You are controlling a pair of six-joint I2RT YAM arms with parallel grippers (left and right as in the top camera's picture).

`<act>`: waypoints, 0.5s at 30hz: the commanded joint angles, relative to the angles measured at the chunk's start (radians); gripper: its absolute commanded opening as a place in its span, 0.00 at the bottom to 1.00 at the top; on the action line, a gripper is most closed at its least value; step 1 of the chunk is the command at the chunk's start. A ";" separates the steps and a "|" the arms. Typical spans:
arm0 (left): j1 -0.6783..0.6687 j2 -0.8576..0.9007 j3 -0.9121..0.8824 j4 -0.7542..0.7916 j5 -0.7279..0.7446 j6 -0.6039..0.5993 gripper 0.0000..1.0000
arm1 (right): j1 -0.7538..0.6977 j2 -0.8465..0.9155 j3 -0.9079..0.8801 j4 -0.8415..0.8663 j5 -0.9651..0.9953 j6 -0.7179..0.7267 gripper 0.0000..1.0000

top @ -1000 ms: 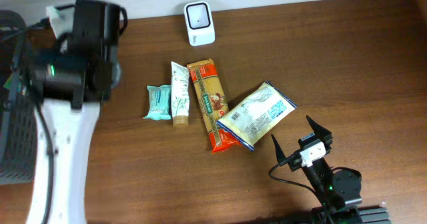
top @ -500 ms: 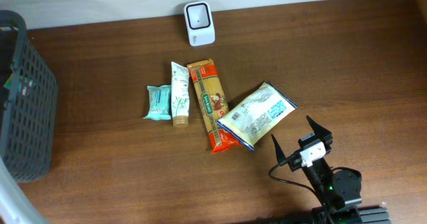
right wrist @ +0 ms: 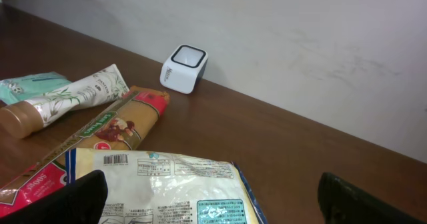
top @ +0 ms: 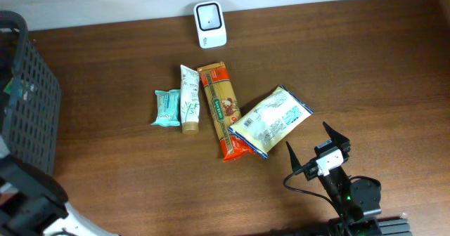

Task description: Scan the item barcode

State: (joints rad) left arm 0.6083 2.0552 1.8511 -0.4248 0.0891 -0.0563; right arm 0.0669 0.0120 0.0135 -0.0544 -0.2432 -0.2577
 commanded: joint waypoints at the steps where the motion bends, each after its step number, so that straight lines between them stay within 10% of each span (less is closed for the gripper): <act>1: 0.004 0.081 0.022 0.007 -0.008 -0.012 0.89 | -0.003 -0.006 -0.008 -0.002 0.009 0.015 0.99; 15: 0.003 0.291 0.022 0.134 -0.007 -0.063 0.92 | -0.003 -0.006 -0.008 -0.002 0.009 0.014 0.99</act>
State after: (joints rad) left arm 0.6086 2.2570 1.8820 -0.3084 0.0856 -0.1078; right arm 0.0669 0.0120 0.0135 -0.0544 -0.2432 -0.2577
